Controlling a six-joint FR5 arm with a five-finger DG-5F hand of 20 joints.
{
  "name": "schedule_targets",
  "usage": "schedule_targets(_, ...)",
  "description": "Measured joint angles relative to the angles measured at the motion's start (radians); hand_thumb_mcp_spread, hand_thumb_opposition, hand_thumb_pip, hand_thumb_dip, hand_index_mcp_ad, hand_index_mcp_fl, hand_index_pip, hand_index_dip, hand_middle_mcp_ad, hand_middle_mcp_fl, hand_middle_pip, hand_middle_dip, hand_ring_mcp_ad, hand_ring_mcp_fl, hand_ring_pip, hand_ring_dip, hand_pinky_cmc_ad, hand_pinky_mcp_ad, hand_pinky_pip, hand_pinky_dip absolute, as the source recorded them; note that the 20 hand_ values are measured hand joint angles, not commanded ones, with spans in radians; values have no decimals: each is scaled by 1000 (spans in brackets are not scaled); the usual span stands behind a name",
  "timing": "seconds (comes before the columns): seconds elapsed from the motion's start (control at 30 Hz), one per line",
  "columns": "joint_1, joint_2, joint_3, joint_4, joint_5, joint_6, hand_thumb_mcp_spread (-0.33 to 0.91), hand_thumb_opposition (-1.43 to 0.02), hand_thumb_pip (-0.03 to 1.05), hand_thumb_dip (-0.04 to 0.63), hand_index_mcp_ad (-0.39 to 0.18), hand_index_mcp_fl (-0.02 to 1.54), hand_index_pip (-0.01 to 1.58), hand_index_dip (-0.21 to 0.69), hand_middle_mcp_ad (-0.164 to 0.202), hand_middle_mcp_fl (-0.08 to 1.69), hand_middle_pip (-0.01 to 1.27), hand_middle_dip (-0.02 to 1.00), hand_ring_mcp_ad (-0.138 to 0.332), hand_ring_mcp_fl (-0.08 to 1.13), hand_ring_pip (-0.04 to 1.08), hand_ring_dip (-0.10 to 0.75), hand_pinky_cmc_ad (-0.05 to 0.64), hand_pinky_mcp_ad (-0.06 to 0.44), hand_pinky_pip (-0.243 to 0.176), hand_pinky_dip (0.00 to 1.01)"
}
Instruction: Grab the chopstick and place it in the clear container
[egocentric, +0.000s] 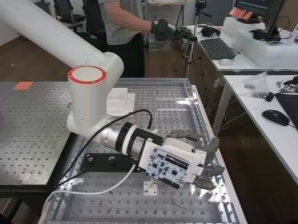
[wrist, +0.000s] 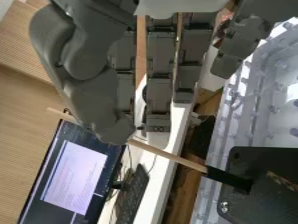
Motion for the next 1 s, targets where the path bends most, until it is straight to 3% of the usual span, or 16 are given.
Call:
schedule_targets(0.77,8,-1,-2,8,10,17,529,-895,660,354,-129,904,391,267,44,918,253,621,35,525,70,253,386,213,63,152)
schedule_targets(0.87,9,-2,-1,7,17,14,543,-941,555,351,-133,1061,518,265,40,976,265,620,31,538,73,253,386,215,58,152)
schedule_targets(1.0,10,-3,2,5,28,8,614,-1049,520,304,-141,1084,576,307,42,1119,346,620,30,576,77,257,393,213,58,152)
